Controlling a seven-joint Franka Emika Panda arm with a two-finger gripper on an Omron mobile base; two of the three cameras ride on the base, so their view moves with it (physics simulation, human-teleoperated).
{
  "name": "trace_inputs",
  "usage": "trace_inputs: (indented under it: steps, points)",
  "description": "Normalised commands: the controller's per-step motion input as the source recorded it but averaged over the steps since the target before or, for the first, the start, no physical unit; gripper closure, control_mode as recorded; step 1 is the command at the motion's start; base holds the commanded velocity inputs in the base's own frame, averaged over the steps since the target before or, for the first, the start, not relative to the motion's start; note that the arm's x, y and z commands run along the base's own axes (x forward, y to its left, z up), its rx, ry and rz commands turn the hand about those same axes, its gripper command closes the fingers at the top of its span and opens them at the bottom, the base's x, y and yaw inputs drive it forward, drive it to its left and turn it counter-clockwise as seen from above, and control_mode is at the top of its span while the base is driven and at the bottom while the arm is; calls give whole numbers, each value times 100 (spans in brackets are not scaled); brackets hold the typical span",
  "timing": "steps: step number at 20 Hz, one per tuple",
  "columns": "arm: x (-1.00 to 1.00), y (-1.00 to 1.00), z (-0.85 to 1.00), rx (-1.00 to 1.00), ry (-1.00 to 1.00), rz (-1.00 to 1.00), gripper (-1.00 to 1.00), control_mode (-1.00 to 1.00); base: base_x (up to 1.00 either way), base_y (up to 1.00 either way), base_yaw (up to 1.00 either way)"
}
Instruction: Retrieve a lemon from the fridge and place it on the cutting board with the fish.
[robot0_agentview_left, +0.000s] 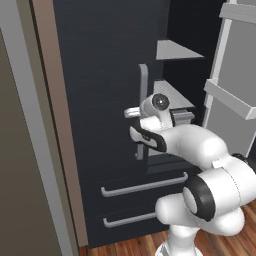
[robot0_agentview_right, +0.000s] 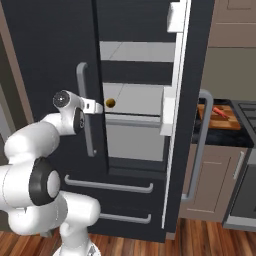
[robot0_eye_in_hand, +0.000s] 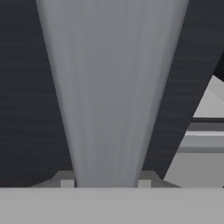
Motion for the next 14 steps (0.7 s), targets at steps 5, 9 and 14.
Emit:
trace_inputs:
  steps: [5,9,14]
  points:
    - [-93,15,2,-2,-2,-14,100,-100,0,0,0]
    - [-100,23,2,-4,0,-10,100,-100,0,0,0]
    - [-100,34,3,-8,0,-17,100,-100,0,0,0]
